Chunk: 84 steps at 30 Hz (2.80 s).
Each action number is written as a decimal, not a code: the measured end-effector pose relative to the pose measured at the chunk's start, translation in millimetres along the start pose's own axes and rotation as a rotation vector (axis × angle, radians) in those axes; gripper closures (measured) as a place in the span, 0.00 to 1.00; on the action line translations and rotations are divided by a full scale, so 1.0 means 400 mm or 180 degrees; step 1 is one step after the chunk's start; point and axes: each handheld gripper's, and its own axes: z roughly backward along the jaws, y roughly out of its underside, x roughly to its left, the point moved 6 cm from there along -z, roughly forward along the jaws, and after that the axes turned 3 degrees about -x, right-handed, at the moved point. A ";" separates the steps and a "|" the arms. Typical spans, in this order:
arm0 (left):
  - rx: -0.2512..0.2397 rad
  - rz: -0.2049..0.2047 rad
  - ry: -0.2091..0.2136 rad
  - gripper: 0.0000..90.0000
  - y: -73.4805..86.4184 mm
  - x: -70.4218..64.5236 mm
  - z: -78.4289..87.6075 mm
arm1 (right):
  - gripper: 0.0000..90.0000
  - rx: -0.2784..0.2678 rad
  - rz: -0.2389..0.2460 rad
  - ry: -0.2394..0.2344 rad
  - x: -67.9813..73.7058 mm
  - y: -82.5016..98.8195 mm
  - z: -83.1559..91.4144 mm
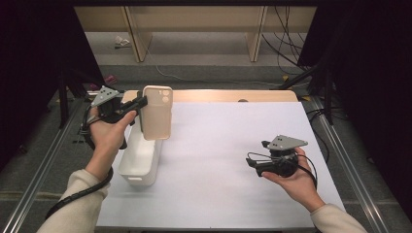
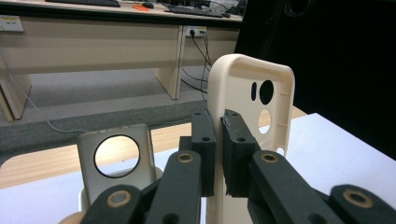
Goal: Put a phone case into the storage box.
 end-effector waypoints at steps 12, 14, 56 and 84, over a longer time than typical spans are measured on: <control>-0.0011 -0.0008 -0.0052 0.94 -0.008 0.031 0.005 | 0.20 -0.0013 -0.0015 0.0011 -0.003 0.000 0.000; -0.0009 -0.0009 -0.0059 0.94 -0.009 0.036 0.005 | 0.20 -0.0001 -0.0017 0.0007 -0.003 0.001 0.000; 0.0083 -0.0026 -0.0317 0.94 0.000 0.141 -0.044 | 0.20 -0.0027 -0.0047 0.0012 -0.007 0.000 0.001; 0.0143 0.0041 -0.0418 0.93 0.021 0.191 -0.102 | 0.20 -0.0032 -0.0061 -0.0008 -0.006 0.001 -0.001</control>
